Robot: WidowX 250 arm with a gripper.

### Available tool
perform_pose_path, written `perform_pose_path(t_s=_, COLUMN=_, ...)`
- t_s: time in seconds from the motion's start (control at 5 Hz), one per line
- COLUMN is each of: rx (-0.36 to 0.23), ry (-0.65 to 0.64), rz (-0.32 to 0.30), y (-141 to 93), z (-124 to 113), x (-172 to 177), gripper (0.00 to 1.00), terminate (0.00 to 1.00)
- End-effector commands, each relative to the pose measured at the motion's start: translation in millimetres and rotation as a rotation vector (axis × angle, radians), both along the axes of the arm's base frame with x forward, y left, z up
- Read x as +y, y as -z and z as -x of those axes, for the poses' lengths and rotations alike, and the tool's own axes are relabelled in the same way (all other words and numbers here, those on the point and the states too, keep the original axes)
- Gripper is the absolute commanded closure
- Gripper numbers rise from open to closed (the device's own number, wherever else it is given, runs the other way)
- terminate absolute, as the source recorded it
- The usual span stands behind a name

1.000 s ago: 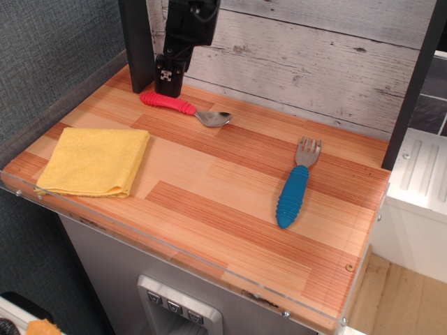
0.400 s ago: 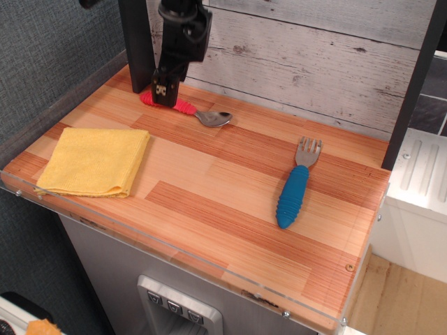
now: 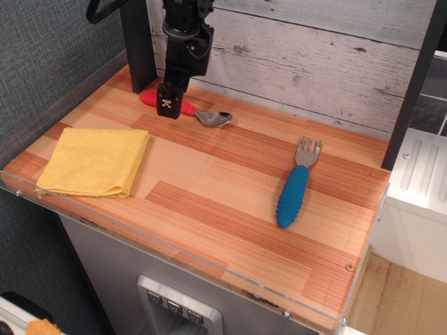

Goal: Pick up the red spoon and place it in front of the blue fork

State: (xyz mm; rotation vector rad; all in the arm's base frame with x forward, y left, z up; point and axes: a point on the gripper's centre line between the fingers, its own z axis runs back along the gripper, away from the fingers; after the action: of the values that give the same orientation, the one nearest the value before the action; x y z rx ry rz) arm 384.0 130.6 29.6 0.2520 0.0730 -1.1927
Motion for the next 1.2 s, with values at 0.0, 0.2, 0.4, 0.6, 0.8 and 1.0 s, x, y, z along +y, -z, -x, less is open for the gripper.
perform_pose_path(t_s=0.0, rx=-0.023, ry=-0.027, rz=0.009, y=-5, z=-19, x=2, gripper=0.0, terminate=0.0)
perform_pose_path(t_s=0.2, rx=-0.019, ry=-0.038, rz=0.006, y=-4, z=-20, x=4, gripper=0.0, terminate=0.0)
perform_pose_path(t_s=0.4, rx=-0.022, ry=-0.034, rz=0.013, y=-5, z=-20, x=4, gripper=1.0, terminate=0.0)
perform_pose_path(t_s=0.6, rx=-0.023, ry=-0.036, rz=0.026, y=-3, z=-19, x=6, gripper=1.0, terminate=0.0)
perform_pose_path(t_s=0.8, rx=-0.048, ry=-0.049, rz=0.044, y=-12, z=-16, x=8, gripper=1.0, terminate=0.0)
perform_pose_path(t_s=1.0, rx=-0.091, ry=-0.093, rz=0.033, y=-31, z=-12, x=8, gripper=1.0, terminate=0.0)
